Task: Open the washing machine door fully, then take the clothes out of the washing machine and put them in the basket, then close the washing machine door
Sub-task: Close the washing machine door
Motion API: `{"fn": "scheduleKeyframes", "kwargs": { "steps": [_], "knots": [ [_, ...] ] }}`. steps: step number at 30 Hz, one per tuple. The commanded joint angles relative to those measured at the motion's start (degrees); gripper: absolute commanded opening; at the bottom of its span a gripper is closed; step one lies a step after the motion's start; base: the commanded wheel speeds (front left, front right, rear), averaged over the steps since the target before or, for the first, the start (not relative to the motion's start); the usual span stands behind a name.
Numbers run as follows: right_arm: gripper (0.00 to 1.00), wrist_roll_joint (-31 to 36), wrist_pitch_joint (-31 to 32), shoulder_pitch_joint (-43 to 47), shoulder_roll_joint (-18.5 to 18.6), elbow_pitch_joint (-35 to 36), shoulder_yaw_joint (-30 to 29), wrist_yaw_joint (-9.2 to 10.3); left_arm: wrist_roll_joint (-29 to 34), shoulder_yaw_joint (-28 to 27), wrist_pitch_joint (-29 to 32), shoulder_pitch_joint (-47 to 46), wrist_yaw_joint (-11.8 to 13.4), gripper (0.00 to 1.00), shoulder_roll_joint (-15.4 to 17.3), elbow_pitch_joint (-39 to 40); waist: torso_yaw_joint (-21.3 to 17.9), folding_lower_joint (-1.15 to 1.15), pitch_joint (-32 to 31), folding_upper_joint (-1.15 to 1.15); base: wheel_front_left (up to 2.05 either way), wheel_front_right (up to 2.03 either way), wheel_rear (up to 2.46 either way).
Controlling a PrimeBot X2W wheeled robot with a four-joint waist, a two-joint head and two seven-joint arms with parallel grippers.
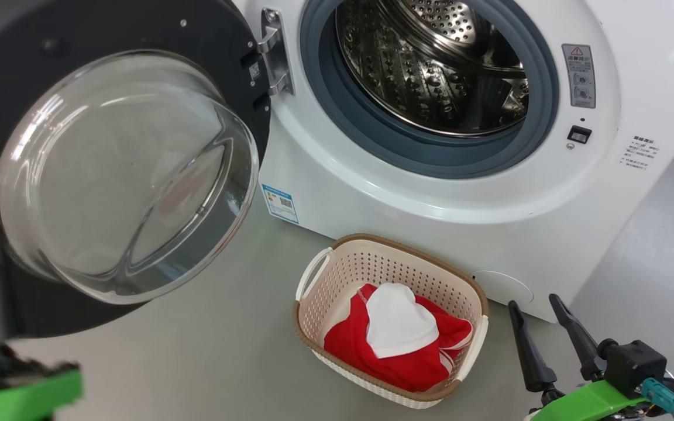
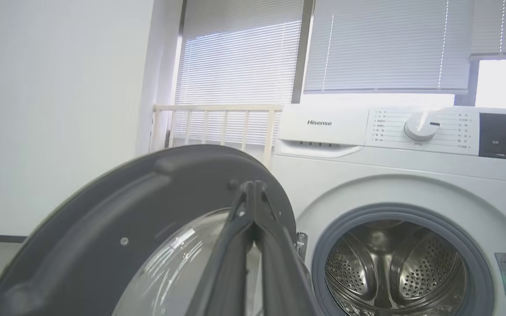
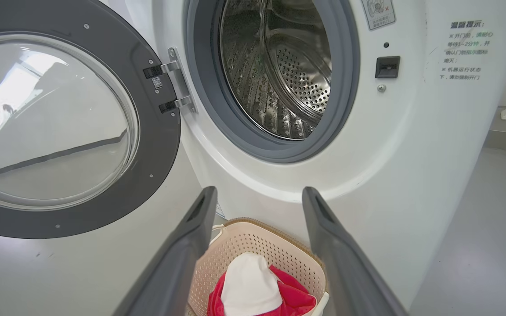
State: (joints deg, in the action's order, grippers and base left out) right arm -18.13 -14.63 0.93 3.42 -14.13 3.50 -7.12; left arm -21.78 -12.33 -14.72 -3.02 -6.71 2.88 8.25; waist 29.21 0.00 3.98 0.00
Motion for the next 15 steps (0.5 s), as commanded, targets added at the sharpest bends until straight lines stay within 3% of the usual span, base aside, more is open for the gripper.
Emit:
{"fn": "scheduleKeyframes", "kwargs": {
  "steps": [1,9,15],
  "knots": [
    [1.00,-0.2,-0.4,-1.0,0.2,1.7,0.7,-0.36,-0.3,-4.7,-0.3,-5.2,-0.6,0.00,2.8,3.2,0.1,0.00,0.1,0.00,0.00,0.00,0.00],
    [1.00,0.0,-0.4,-1.9,-0.3,2.4,0.0,-0.36,-10.3,-12.6,-0.3,-21.4,-0.8,0.00,17.4,-1.9,-0.2,0.00,1.9,0.00,0.00,0.00,0.00],
    [1.00,0.0,-0.4,-2.9,-0.4,2.5,-0.1,-0.36,-18.2,-15.5,-0.3,-29.3,-0.8,0.00,24.4,-14.2,-1.0,0.00,3.5,0.00,0.00,0.00,0.00]
  ]
}}
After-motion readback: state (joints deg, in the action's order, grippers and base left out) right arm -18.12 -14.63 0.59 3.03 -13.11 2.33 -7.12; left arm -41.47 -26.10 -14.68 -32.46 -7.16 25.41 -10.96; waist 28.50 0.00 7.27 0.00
